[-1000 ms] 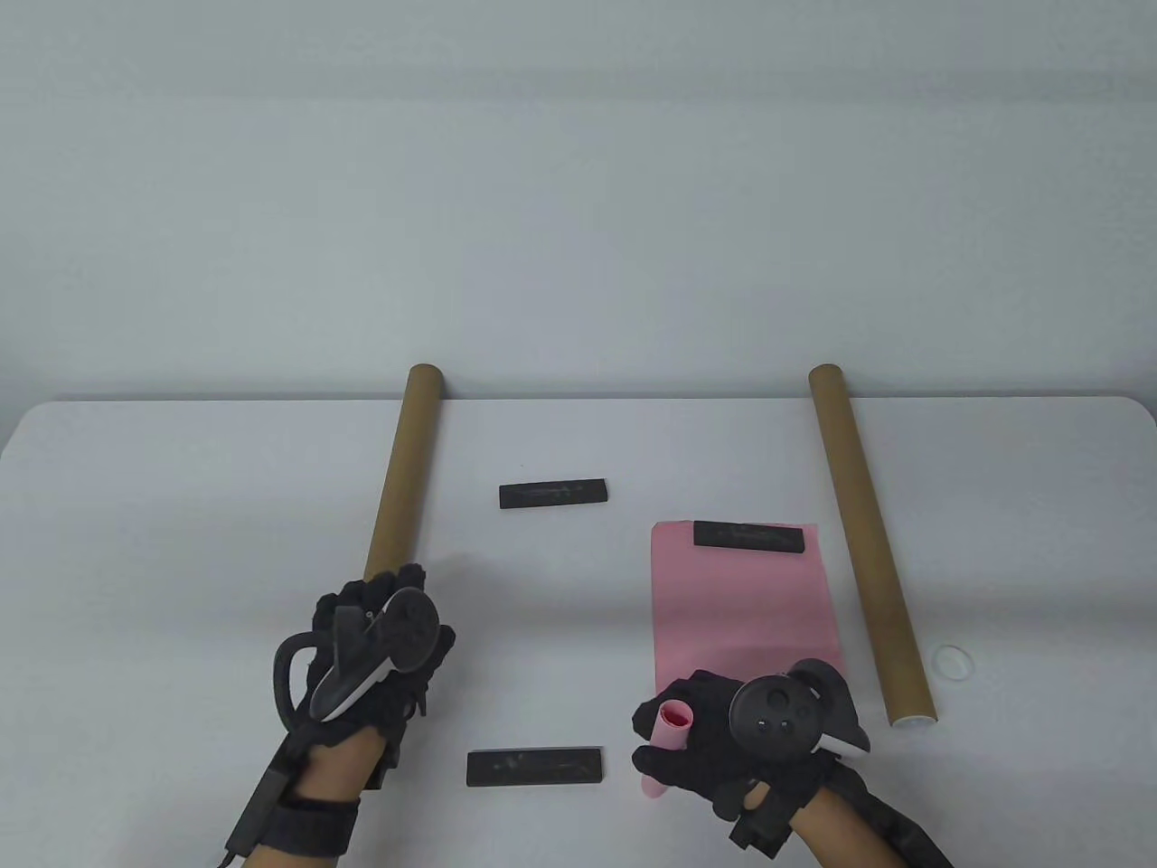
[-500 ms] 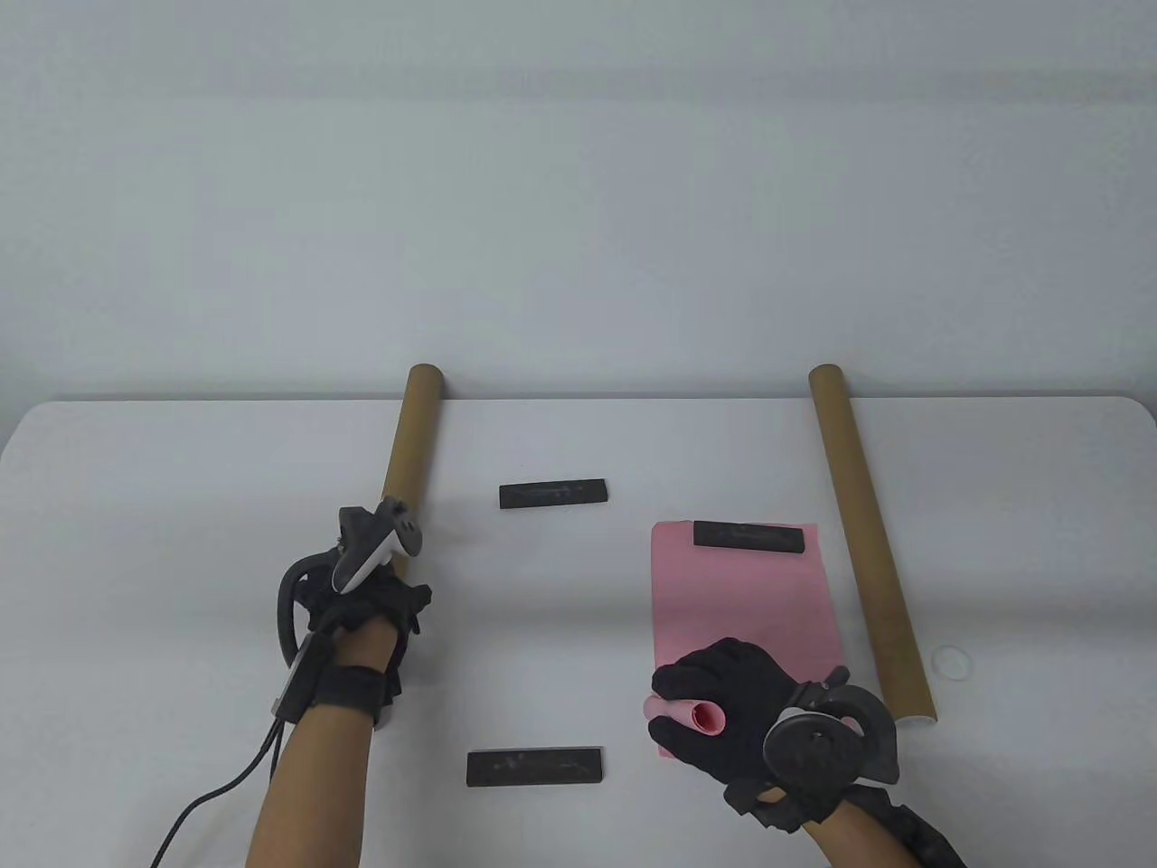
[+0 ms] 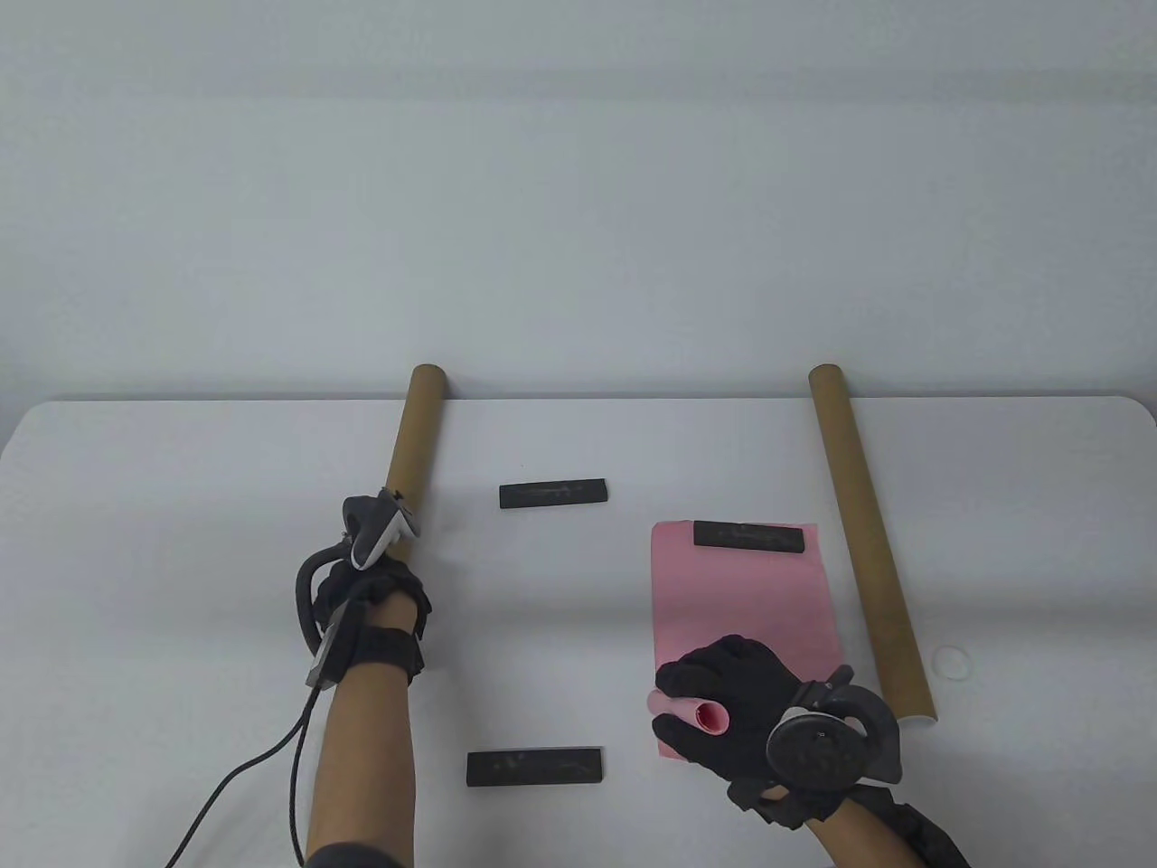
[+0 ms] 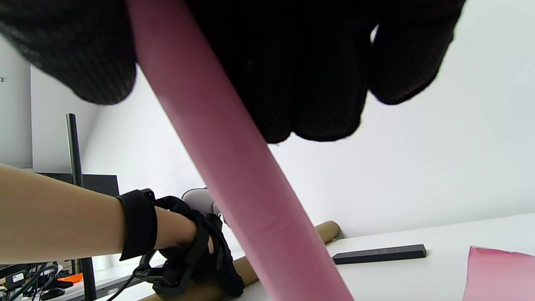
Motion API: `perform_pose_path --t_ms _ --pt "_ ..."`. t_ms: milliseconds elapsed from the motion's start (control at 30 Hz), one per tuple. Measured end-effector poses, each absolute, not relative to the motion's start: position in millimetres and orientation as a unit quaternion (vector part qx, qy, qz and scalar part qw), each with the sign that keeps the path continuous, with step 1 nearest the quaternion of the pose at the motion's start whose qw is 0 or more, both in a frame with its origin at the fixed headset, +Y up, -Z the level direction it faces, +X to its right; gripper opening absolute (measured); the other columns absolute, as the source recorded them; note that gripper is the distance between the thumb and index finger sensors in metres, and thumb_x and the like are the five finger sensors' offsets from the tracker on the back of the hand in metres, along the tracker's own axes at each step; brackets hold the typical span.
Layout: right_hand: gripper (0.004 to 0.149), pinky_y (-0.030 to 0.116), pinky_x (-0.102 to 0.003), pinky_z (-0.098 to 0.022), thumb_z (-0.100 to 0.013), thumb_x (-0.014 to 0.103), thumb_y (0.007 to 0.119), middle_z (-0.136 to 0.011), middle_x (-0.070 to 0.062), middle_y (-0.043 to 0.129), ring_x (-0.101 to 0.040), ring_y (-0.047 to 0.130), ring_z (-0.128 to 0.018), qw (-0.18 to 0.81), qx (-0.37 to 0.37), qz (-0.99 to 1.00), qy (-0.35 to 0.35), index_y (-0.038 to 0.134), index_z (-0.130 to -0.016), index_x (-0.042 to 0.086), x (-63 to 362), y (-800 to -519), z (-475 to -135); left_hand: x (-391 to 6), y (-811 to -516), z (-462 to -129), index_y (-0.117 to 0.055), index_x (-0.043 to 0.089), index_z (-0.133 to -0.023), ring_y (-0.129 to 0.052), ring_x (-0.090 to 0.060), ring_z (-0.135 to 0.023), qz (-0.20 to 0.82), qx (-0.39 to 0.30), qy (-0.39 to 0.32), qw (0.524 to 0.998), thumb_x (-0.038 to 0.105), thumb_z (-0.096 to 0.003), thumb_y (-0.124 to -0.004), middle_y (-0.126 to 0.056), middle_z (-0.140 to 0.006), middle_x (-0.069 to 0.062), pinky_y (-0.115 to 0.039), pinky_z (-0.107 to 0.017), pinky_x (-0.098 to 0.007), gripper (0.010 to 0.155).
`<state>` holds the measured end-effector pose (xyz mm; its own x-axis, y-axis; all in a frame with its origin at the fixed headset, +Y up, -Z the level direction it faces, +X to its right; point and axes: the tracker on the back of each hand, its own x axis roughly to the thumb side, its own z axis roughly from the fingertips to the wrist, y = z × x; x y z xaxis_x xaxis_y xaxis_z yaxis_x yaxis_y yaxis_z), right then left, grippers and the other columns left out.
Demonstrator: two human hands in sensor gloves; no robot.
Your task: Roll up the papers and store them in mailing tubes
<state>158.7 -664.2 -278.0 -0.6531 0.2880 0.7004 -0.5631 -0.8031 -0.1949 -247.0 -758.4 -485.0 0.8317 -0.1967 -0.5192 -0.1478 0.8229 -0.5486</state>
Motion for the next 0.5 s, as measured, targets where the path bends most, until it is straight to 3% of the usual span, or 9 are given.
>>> perform_pose_path --t_ms 100,267,433,500 --pt "0.059 0.081 -0.063 -0.056 -0.044 0.06 0.085 -0.072 -0.01 0.101 -0.036 0.103 -0.062 0.247 0.337 0.886 -0.199 0.095 -0.08 0.015 159 -665 -279 -250 -745 -481 -0.045 0.013 -0.101 -0.102 -0.032 -0.078 0.021 -0.271 0.296 0.916 0.058 -0.0379 -0.082 -0.07 -0.093 -0.014 -0.096 -0.057 -0.041 0.085" --pt "0.059 0.081 -0.063 -0.056 -0.044 0.06 0.085 -0.072 -0.01 0.101 -0.036 0.103 -0.062 0.25 0.333 0.887 -0.2 0.095 -0.08 0.015 161 -664 -279 -261 -727 -467 -0.045 0.018 -0.101 -0.103 -0.023 -0.075 -0.004 -0.252 0.299 0.92 0.057 -0.0366 -0.086 -0.069 -0.093 -0.012 -0.097 -0.057 -0.04 0.086" --pt "0.059 0.081 -0.063 -0.056 -0.044 0.06 0.085 -0.072 -0.01 0.101 -0.036 0.103 -0.062 0.265 0.323 0.886 -0.2 0.095 -0.08 0.014 164 -663 -282 -268 -705 -440 -0.045 0.034 -0.103 -0.098 -0.02 -0.077 -0.058 -0.167 0.281 0.943 0.051 -0.0352 -0.095 -0.067 -0.096 -0.007 -0.089 -0.063 -0.044 0.086" --pt "0.059 0.081 -0.063 -0.056 -0.044 0.06 0.085 -0.072 -0.01 0.101 -0.037 0.103 -0.062 0.268 0.319 0.887 -0.2 0.095 -0.08 0.014 166 -663 -283 -268 -697 -428 -0.051 0.037 -0.101 -0.096 -0.023 -0.078 -0.055 -0.108 0.27 0.955 0.045 -0.0332 -0.099 -0.067 -0.096 -0.006 -0.08 -0.066 -0.053 0.083"
